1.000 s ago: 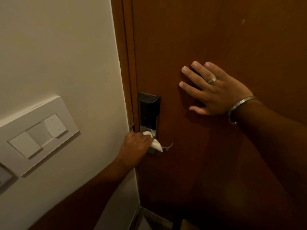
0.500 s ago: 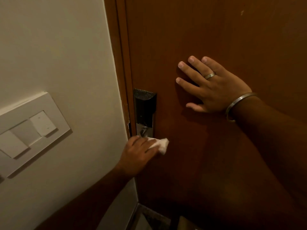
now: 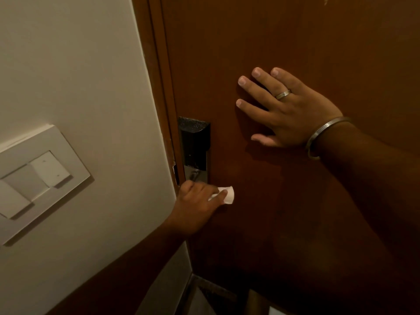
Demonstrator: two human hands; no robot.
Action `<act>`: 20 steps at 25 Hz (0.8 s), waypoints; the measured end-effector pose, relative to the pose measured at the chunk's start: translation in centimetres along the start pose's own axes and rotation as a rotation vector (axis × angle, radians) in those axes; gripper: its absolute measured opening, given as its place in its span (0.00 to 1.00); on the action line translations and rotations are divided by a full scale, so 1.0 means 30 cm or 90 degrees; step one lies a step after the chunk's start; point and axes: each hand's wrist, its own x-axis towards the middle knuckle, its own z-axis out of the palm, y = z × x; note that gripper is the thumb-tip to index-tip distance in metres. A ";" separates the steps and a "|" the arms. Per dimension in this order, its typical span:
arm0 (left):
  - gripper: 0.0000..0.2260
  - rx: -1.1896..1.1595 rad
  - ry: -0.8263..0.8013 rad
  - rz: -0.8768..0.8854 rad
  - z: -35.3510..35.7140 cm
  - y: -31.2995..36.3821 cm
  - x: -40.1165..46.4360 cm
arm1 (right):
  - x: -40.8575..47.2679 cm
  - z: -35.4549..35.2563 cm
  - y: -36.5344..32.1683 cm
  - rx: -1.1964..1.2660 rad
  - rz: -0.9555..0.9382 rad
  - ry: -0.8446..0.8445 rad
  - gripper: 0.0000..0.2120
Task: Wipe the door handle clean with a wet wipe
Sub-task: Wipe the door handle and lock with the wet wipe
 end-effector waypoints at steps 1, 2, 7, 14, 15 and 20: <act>0.22 -0.004 0.002 -0.016 -0.001 -0.023 -0.015 | 0.001 0.001 -0.001 -0.002 -0.002 0.001 0.37; 0.21 -0.008 -0.001 -0.043 -0.004 -0.052 -0.033 | 0.001 0.000 -0.002 -0.002 -0.003 0.000 0.37; 0.19 -0.004 -0.002 0.014 -0.003 -0.116 -0.059 | 0.001 0.001 -0.003 -0.006 0.002 0.001 0.37; 0.20 -0.052 -0.044 -0.079 0.017 0.070 0.056 | 0.002 0.005 -0.004 -0.003 -0.004 -0.011 0.37; 0.22 -0.050 -0.053 -0.104 0.023 0.090 0.059 | -0.002 0.004 -0.001 -0.003 0.000 -0.013 0.37; 0.18 -0.043 0.037 -0.105 0.042 -0.006 -0.037 | -0.002 0.007 -0.003 0.002 -0.002 -0.008 0.36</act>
